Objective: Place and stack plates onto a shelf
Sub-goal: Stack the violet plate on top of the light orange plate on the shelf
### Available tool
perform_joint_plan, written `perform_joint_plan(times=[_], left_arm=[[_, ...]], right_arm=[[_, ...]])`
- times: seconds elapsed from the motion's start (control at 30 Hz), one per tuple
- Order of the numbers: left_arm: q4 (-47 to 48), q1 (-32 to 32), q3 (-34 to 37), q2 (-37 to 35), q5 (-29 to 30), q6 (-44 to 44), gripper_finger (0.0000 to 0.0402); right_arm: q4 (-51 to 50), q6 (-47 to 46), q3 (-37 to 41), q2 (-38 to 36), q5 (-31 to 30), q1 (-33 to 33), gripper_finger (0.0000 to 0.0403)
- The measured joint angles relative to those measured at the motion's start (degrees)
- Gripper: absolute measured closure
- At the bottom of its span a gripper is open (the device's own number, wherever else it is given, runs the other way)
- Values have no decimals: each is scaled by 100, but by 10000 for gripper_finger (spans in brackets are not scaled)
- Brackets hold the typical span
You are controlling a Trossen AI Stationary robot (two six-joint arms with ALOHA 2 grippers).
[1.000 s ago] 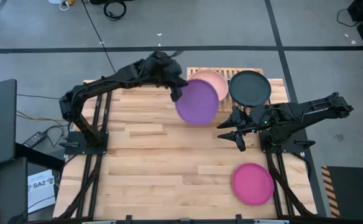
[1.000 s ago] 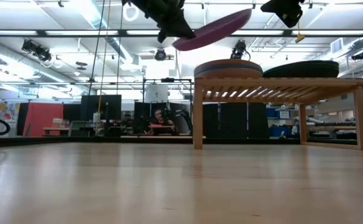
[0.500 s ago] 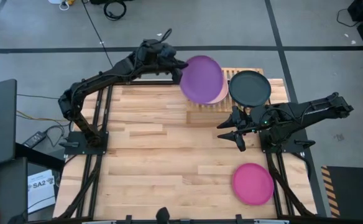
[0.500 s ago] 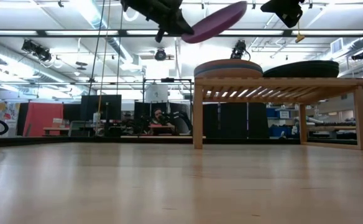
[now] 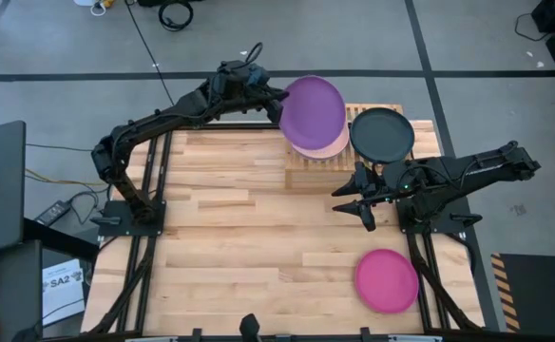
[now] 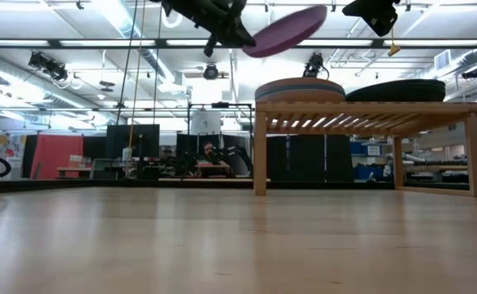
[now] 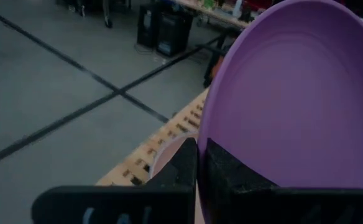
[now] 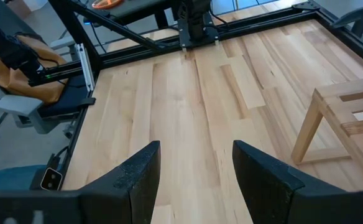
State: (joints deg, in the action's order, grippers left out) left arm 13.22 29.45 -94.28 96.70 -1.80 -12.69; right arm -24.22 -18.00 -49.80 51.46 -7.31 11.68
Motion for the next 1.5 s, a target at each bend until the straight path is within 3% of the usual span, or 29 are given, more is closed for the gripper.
perform_joint_plan(times=[0.7,1.5], left_arm=[[-74,-4,2,830,10,-197,386],[-40,-43,4,842,9,-168,359]], right_arm=[[8,0,0,0,0,-1,197],[8,0,0,0,0,-1,197]])
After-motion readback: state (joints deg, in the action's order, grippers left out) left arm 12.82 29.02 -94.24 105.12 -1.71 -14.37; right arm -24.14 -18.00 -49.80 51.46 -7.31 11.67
